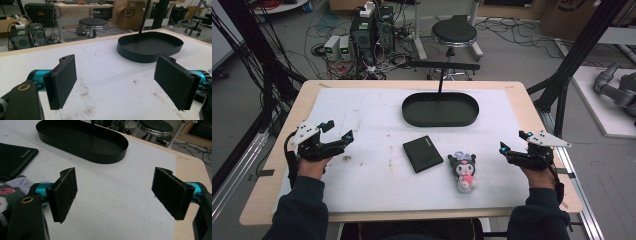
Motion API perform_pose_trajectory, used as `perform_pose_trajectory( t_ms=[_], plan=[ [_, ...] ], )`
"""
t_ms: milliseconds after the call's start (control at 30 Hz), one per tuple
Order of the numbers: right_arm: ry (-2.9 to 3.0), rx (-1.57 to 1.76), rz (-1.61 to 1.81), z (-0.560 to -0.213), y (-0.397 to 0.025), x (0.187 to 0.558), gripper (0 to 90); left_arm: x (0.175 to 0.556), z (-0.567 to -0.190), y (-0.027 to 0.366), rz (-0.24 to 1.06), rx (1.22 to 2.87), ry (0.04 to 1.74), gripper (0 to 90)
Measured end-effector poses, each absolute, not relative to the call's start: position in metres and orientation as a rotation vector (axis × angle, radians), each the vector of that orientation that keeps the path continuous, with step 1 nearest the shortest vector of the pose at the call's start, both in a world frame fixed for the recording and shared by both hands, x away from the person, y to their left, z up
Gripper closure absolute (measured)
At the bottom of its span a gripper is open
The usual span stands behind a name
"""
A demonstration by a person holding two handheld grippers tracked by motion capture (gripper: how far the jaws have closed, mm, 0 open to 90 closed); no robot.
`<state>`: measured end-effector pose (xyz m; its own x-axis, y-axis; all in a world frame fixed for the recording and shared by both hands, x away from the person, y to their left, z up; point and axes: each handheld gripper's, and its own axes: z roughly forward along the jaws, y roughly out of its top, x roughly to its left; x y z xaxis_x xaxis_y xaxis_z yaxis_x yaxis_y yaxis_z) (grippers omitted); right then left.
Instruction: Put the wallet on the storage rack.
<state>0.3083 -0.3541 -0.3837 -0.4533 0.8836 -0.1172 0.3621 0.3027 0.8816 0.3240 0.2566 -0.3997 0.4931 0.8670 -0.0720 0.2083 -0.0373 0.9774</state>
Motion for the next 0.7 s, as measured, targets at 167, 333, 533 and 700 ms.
perform_pose_trajectory(
  t_ms=[167, 333, 533, 700],
  plan=[
    [1.971, 1.094, 1.103, -0.3847, -0.3525, 0.3094, 21.0, 0.3246, -0.4006, 0.2567, 0.692, 1.551, 0.969, 18.4],
    [1.987, 1.087, 1.116, -0.3878, -0.3508, 0.3127, 21.0, 0.3258, -0.4027, 0.2565, 0.693, 1.557, 0.987, 18.7],
    [1.997, 1.088, 1.112, -0.3905, -0.3504, 0.3119, 21.0, 0.3270, -0.4042, 0.2547, 0.695, 1.577, 0.983, 19.6],
    [1.997, 1.075, 1.097, -0.3898, -0.3452, 0.3086, 21.2, 0.3281, -0.4054, 0.2529, 0.692, 1.601, 0.971, 20.2]
  ],
)
